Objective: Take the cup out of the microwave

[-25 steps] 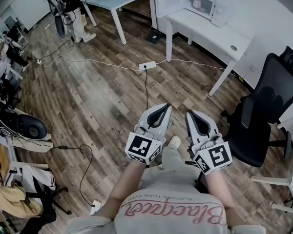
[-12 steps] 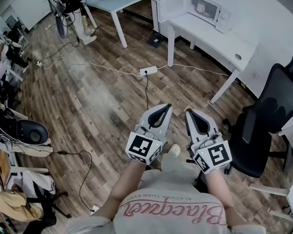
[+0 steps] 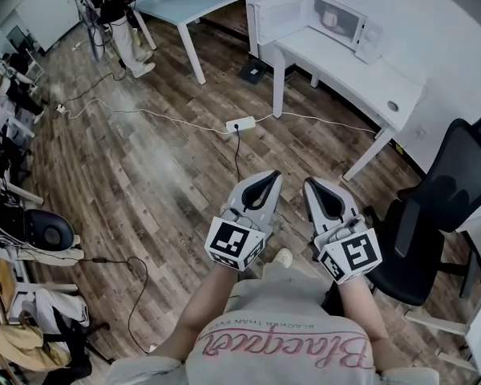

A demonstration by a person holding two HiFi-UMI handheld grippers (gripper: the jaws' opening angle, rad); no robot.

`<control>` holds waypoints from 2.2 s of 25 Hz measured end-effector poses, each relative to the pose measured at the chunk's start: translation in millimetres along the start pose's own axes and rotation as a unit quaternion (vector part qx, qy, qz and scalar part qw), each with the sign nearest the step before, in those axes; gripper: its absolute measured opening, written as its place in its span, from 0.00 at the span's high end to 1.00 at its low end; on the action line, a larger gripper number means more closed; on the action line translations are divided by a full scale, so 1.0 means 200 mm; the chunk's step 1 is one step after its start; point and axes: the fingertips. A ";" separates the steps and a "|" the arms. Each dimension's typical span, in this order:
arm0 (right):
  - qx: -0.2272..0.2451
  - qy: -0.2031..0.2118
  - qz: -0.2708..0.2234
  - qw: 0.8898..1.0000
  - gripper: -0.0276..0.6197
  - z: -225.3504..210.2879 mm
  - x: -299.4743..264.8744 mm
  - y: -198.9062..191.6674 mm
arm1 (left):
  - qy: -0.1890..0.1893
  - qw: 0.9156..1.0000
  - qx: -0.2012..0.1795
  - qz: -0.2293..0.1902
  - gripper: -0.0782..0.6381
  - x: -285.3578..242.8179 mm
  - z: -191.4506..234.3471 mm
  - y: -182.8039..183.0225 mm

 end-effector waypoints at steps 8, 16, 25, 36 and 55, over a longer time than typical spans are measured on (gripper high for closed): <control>-0.004 0.020 0.007 1.000 0.94 -0.22 -0.09 -0.03 | 0.015 1.000 0.004 0.004 0.88 -0.24 0.04 -0.04; -0.015 0.030 0.009 0.999 0.94 -0.42 -0.13 -0.05 | 0.028 0.999 0.011 0.011 0.88 -0.44 0.05 -0.07; -0.019 0.016 0.002 1.000 0.94 -0.57 -0.16 -0.07 | 0.013 1.000 0.003 0.018 0.88 -0.60 0.04 -0.11; -0.029 0.002 0.009 1.000 0.94 -0.72 -0.26 -0.11 | -0.003 1.000 0.003 0.031 0.88 -0.78 0.10 -0.15; -0.036 -0.066 0.007 0.997 0.94 -1.03 -0.71 -0.14 | -0.067 0.997 -0.005 0.032 0.88 -1.21 0.51 -0.11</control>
Point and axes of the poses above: the fingertips, and each gripper's own axes: x backward along the fingers, z to its left, y out of its top, and after that the axes turned 12 degrees about y, right-handed
